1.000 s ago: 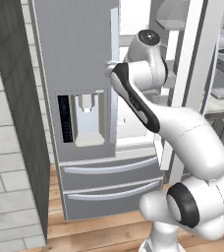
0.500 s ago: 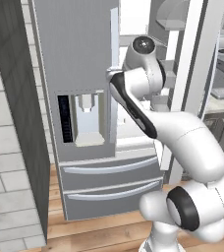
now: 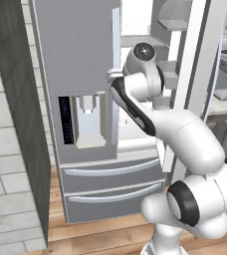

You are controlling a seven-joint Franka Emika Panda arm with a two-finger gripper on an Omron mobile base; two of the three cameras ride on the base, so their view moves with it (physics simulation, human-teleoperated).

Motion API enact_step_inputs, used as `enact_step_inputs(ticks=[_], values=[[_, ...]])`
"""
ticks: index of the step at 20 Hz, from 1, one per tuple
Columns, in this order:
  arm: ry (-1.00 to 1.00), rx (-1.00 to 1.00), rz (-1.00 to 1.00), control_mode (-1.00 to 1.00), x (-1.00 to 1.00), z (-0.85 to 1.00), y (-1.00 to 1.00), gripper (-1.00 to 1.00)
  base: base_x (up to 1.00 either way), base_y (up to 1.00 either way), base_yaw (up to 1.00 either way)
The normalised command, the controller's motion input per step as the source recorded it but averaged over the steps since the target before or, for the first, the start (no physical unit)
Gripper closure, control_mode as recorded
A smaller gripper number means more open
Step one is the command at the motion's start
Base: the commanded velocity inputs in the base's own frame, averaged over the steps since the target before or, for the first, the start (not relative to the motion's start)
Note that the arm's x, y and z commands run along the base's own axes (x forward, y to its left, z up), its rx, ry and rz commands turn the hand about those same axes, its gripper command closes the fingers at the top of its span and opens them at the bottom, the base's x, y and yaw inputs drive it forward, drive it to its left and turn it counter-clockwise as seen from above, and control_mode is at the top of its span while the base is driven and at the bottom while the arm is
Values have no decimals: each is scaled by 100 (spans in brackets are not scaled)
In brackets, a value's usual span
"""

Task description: Take the lemon wedge from the fridge and place it on the plate with fish on the dining counter.

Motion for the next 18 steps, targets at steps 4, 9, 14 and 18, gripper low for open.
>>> enact_step_inputs(ticks=[4, 9, 14, 18], values=[[0, 0, 0, -100, 65, -3, 0, -100, 0, 0, 0], [0, 0, 0, -100, 72, -5, 0, -100, 0, 0, 0], [0, 0, 0, -100, 65, -9, 0, -100, 0, 0, 0], [2, 0, 0, -100, 59, -10, 0, -100, 0, 0, 0]])
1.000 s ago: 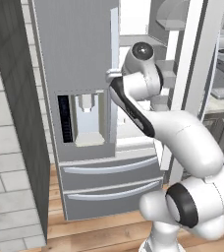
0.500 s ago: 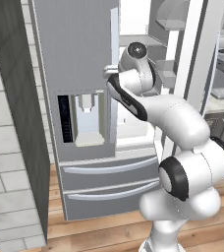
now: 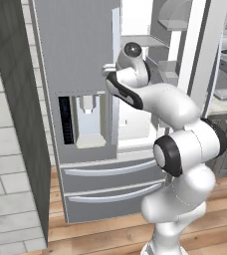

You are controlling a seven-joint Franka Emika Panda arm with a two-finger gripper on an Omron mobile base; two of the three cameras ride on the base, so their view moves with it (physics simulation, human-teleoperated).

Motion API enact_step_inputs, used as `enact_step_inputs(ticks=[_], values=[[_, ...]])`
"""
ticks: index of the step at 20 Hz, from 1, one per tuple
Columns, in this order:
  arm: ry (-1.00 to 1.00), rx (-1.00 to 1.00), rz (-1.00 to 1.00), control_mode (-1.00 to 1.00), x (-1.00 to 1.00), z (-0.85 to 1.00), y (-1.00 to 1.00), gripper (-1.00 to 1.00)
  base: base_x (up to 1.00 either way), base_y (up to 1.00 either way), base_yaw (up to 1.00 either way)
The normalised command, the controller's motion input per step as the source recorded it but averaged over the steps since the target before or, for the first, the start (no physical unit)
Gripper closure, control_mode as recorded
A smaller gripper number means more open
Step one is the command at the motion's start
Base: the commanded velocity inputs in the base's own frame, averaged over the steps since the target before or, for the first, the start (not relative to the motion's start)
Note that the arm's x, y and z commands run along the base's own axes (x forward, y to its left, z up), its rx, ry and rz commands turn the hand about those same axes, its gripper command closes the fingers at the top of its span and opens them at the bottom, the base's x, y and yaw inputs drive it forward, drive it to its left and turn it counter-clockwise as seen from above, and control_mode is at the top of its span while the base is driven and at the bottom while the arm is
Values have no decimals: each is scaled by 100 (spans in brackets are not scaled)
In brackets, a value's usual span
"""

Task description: Take the lemon wedge from the fridge and place it on the plate with fish on the dining counter.

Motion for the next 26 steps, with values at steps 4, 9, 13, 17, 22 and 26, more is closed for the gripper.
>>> enact_step_inputs(ticks=[4, 9, 13, 17, 22, 26], values=[[3, 0, 0, -100, 56, -1, 0, -100, 0, 0, 0], [2, 0, 0, -100, 59, -1, 0, -100, 0, 0, 0], [1, 0, 0, -100, 54, -12, 2, -100, 0, 0, 0], [2, 0, 0, -100, 51, -27, 5, -100, 0, 0, 0], [1, 0, 0, -100, 45, -25, 1, -100, 0, 0, 0], [-3, -2, 0, -100, 23, -29, 0, -100, 0, 0, 0]])
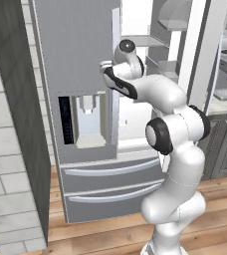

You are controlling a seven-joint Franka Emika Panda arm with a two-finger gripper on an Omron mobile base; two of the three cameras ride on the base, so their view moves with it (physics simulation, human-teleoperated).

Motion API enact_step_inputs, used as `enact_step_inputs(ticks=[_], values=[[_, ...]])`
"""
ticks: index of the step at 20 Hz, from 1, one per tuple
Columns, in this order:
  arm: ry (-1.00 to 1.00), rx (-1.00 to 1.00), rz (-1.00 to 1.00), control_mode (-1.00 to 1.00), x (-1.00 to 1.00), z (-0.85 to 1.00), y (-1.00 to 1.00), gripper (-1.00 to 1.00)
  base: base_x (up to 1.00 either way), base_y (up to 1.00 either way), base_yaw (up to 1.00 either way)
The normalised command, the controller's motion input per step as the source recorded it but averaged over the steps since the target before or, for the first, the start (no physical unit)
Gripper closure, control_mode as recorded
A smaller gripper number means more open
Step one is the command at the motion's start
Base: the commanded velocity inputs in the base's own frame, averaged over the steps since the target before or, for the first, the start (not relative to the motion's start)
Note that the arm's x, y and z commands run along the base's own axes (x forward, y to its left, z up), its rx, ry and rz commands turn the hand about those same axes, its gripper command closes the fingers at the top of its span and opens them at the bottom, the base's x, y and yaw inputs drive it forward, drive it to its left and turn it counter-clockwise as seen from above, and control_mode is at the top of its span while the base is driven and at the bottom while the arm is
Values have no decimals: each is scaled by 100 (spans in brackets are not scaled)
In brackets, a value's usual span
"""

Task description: Take the lemon wedge from the fridge and place it on the plate with fish on the dining counter.

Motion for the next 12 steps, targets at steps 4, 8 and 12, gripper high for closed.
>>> enact_step_inputs(ticks=[4, 8, 12], values=[[-9, -4, 0, -100, 14, -29, 0, -100, 0, 0, 0], [-3, 0, 0, -100, 1, -4, 0, -100, 0, 0, 0], [-13, -1, 0, -100, -4, -37, 0, -100, 0, 0, 0]])
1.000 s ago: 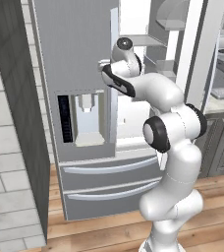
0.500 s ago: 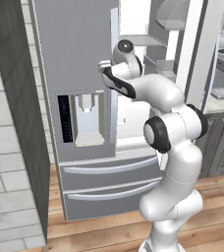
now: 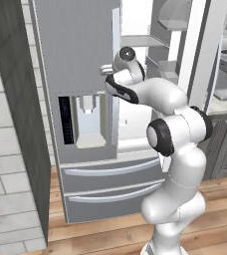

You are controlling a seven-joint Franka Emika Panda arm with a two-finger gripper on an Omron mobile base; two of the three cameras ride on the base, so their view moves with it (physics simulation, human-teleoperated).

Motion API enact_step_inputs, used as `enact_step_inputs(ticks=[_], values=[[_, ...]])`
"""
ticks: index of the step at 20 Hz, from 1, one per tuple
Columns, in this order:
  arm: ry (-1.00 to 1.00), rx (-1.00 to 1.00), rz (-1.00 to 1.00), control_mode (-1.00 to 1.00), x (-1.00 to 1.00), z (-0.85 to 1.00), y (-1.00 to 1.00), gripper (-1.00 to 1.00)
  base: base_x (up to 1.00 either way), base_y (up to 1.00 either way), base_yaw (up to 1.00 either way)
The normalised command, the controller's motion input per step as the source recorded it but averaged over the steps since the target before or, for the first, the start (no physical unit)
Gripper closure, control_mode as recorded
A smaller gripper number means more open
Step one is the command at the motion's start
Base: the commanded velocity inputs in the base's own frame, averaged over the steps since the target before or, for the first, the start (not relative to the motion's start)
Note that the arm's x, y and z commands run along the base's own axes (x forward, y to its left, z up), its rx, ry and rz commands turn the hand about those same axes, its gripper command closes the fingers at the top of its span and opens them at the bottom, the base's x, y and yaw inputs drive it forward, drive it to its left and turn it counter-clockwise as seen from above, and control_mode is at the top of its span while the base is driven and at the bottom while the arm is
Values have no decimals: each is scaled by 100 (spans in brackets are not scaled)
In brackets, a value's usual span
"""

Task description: Take the lemon wedge from the fridge and place it on the plate with fish on the dining counter.

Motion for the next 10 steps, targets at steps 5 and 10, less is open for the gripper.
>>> enact_step_inputs(ticks=[5, 10], values=[[-10, 1, 0, -100, -4, -14, 0, -100, 0, 0, 0], [0, 0, 0, -100, 11, -5, 0, -100, 0, 0, 0]])
